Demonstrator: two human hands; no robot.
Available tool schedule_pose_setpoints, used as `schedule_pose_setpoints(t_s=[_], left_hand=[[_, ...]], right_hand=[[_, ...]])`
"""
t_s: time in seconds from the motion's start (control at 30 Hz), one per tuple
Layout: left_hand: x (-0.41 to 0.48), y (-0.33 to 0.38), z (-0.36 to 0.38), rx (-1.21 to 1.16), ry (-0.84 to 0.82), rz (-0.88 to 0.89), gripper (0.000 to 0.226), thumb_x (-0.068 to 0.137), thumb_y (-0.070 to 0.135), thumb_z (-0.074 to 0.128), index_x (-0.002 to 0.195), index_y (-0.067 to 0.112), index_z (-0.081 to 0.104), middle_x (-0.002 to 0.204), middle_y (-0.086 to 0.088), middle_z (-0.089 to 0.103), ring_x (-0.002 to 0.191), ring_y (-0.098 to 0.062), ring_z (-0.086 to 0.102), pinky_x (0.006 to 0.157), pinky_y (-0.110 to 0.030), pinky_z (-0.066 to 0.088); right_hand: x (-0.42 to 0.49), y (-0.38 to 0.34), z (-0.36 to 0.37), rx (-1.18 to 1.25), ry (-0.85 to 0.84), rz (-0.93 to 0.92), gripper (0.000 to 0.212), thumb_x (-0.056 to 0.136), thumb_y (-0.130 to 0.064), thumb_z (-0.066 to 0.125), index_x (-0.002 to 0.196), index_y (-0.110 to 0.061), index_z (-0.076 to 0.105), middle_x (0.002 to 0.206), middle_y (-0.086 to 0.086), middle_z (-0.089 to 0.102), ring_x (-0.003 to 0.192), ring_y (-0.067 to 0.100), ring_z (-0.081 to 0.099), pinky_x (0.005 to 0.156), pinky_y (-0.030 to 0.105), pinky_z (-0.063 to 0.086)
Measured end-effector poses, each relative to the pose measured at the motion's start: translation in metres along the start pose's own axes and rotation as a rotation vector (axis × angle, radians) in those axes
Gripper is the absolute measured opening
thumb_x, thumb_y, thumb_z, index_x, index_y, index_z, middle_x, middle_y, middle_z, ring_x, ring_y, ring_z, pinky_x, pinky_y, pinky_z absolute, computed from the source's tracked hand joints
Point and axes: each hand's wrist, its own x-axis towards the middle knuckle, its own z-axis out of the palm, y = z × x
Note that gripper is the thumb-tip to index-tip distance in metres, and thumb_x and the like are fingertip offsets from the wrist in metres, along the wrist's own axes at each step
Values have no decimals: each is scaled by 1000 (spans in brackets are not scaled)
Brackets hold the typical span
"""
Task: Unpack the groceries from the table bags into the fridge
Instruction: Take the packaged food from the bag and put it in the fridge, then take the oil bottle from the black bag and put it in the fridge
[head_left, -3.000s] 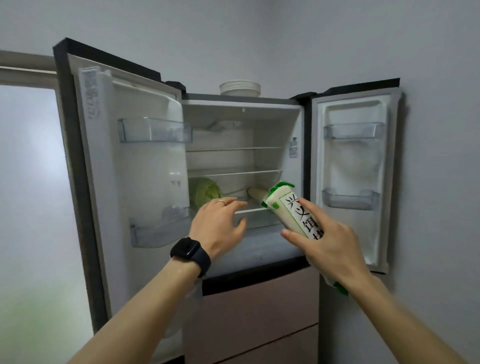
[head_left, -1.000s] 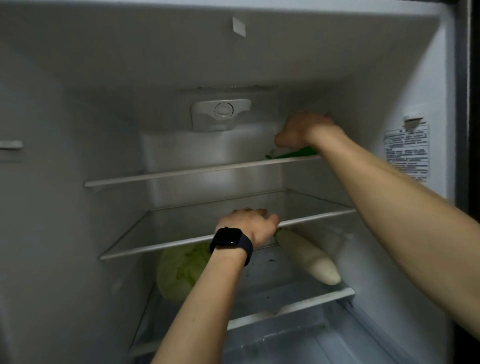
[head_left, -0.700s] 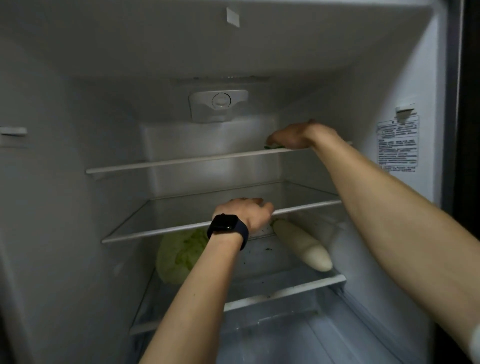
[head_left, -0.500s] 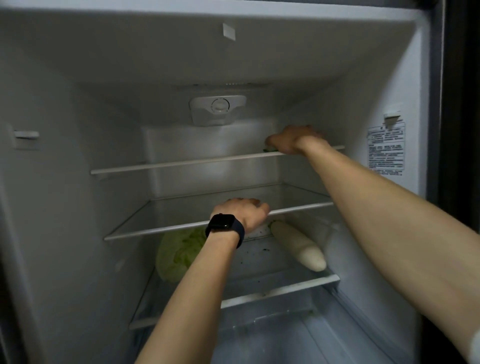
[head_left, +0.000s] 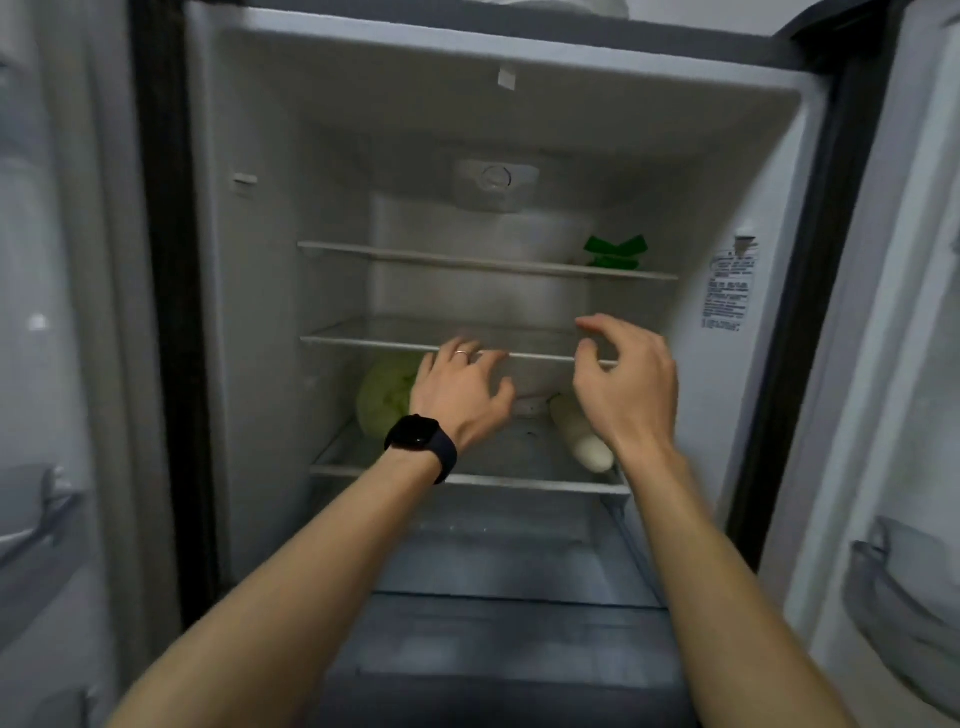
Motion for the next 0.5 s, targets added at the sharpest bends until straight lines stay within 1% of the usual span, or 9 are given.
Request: schedule_pose_setpoints(t_s=[0.13,0.2,0.37,0.43,0.47,0.5], left_hand=[[-99,-3,-31,37,24,-71,49,91,46,49,140,39,50,153,-1,43,149,-24,21,120,-45,20],[-154,-9,-48,50,42,-124,50,89,45,51,139,40,51,152,0,45,148,-25,21,119,-46,23],[-300,-30,-95,97,64,-237,50,86,40,52,136,36,56,147,0,50,144,-25,33,115,-44,34],[-360,-39,-114,128,52,-321,49,87,39,51,135,35,57,146,0,51,142,-26,36,114,-43,36],[-390,-43,-124,154,38,-378,49,88,39,51,136,34,57,147,0,51,141,-27,37,114,-42,36],[-422,-46,-135,185,18,-441,48,88,39,51,136,35,57,147,0,51,141,-28,38,114,-42,35]], right_hand=[[-95,-16,-17,156,-9,-52,25,89,-20,61,109,-21,76,118,-3,71,117,20,61,106,26,39],[-143,-32,-27,235,-60,-87,25,91,-21,62,111,-20,76,119,-4,71,119,18,60,107,27,40],[-244,-78,-45,365,-283,-160,27,92,-22,61,115,-18,75,122,-4,70,124,17,56,109,22,36],[-280,-102,-47,407,-412,-162,29,93,-24,60,117,-19,74,123,-5,69,126,16,54,110,24,37],[-298,-115,-48,430,-483,-170,30,93,-25,59,118,-19,73,124,-6,68,127,16,52,110,24,36],[-316,-130,-48,456,-554,-182,31,93,-27,59,120,-20,73,125,-6,68,127,15,51,110,20,33]])
